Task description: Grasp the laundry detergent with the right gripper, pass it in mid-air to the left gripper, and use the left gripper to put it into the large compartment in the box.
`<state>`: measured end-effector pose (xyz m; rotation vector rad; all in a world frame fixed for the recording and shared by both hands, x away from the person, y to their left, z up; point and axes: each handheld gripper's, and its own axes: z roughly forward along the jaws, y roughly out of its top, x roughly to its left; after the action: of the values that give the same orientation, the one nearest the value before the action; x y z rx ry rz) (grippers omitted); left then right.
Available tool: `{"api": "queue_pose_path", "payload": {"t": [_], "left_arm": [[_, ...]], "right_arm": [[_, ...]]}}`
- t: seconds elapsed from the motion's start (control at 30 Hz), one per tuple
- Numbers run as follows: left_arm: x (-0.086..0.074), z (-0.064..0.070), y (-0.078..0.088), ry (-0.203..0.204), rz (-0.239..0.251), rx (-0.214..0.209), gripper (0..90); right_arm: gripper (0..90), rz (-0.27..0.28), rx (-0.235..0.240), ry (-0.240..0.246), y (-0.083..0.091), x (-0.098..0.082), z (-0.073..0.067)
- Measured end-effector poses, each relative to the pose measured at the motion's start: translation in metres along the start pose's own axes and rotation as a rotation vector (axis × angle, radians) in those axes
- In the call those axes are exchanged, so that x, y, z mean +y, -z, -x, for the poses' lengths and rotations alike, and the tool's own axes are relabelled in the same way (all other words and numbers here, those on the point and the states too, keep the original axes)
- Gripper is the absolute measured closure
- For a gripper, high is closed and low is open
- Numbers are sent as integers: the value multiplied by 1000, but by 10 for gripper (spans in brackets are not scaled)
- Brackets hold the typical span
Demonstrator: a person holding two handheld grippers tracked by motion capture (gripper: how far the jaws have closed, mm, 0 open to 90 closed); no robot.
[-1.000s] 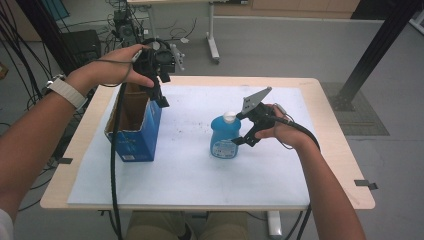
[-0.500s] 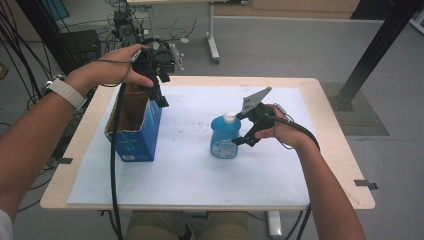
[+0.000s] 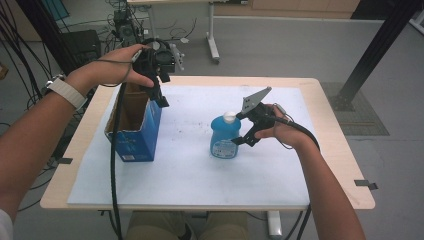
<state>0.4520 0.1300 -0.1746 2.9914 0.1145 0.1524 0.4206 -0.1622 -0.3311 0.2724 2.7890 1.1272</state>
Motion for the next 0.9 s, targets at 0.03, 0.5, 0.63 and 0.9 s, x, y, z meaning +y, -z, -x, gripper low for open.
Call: {"api": "queue_pose_path", "payload": {"t": [0.03, 0.5, 0.63, 0.9], "left_arm": [[0, 0, 0, -1, -1, -1, 88], [-1, 0, 0, 6, 5, -1, 88], [0, 0, 0, 6, 6, -1, 88], [0, -1, 0, 0, 1, 0, 88]], "right_arm": [[56, -1, 0, 1, 0, 0, 0], [56, -1, -3, -2, 0, 0, 1], [56, -2, -2, -1, 0, 0, 1], [57, -2, -3, -4, 0, -1, 0]]}}
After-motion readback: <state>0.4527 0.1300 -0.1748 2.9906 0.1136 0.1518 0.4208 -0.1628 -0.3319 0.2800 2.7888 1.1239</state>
